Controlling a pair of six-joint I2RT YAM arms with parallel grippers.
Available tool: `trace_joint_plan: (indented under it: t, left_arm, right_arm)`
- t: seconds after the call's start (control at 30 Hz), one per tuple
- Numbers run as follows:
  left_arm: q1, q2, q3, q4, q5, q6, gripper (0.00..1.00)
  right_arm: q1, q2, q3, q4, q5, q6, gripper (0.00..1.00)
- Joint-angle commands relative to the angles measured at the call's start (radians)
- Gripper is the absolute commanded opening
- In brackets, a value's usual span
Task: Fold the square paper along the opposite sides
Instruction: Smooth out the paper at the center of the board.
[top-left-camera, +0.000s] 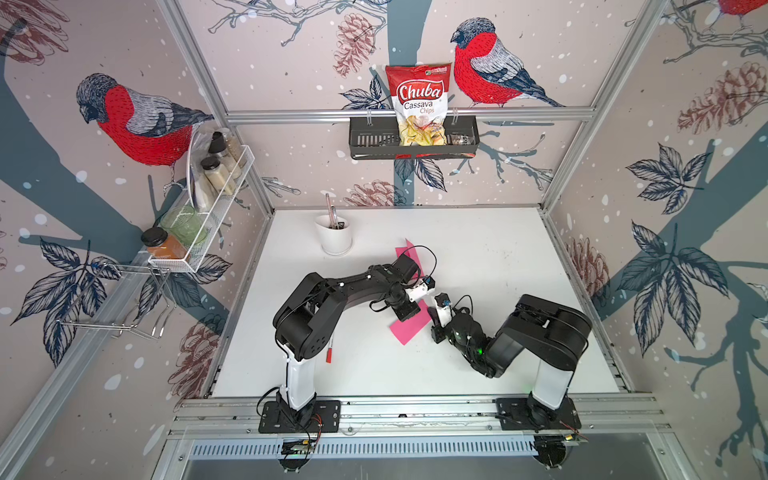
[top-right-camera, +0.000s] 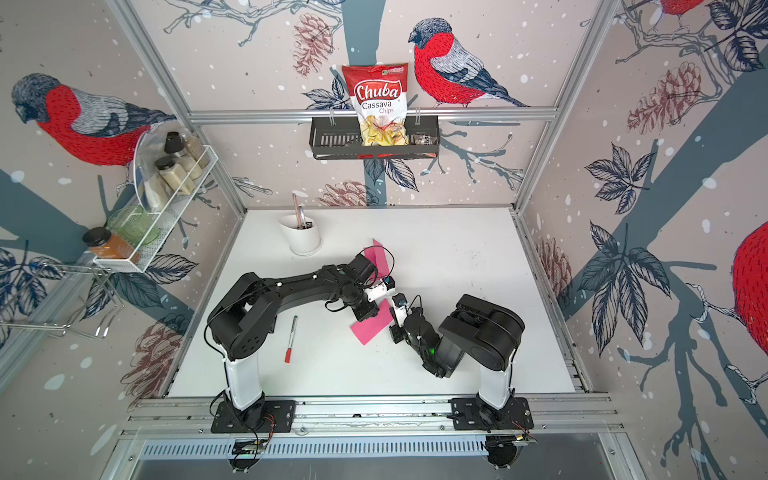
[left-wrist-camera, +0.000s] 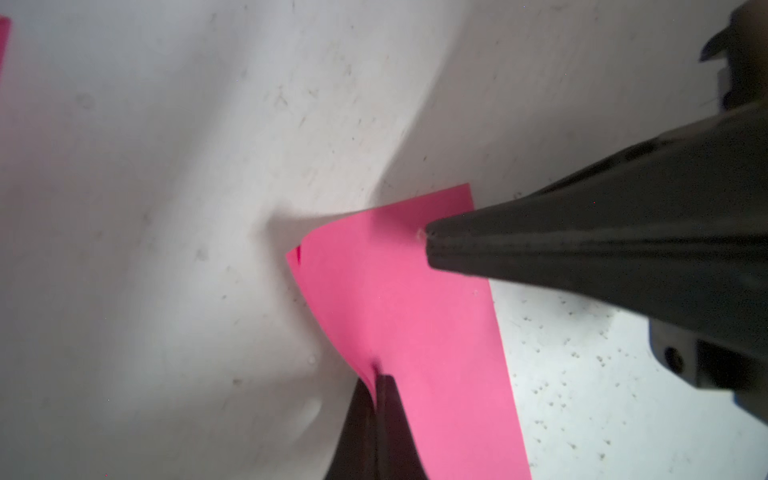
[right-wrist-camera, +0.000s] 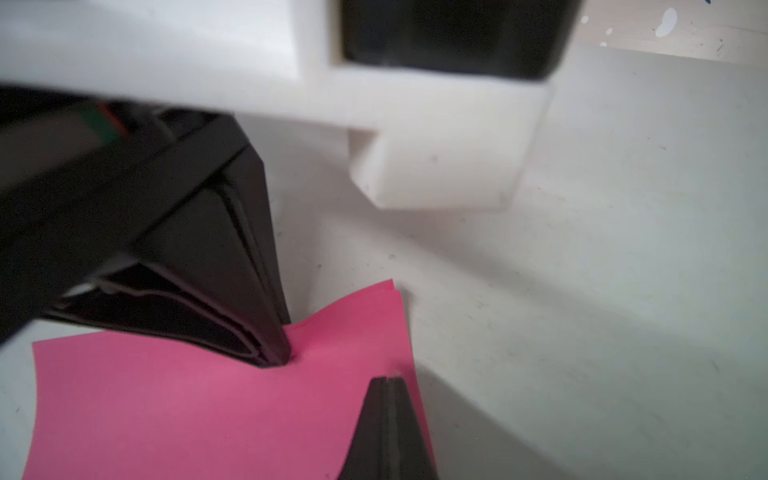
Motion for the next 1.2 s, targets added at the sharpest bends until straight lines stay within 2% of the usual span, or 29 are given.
trace_joint_plan:
  t: [0.0,0.37,1.17]
  left_arm:
    - [0.002,0.017,-0.01,-0.076,-0.037,0.002,0.0]
    - [0.008,0.015,-0.014,-0.077,-0.042,0.003,0.0]
    - [0.017,-0.036,-0.029,-0.064,-0.04,-0.003,0.0]
  right_arm:
    - [0.005,0.016,0.011,-0.032,0.018,0.0,0.0]
    - [0.04,0.051,0.024,-0.203,0.141,0.081,0.0]
    - [0.035,0.056,0.012,-0.29,0.229,0.158,0.0]
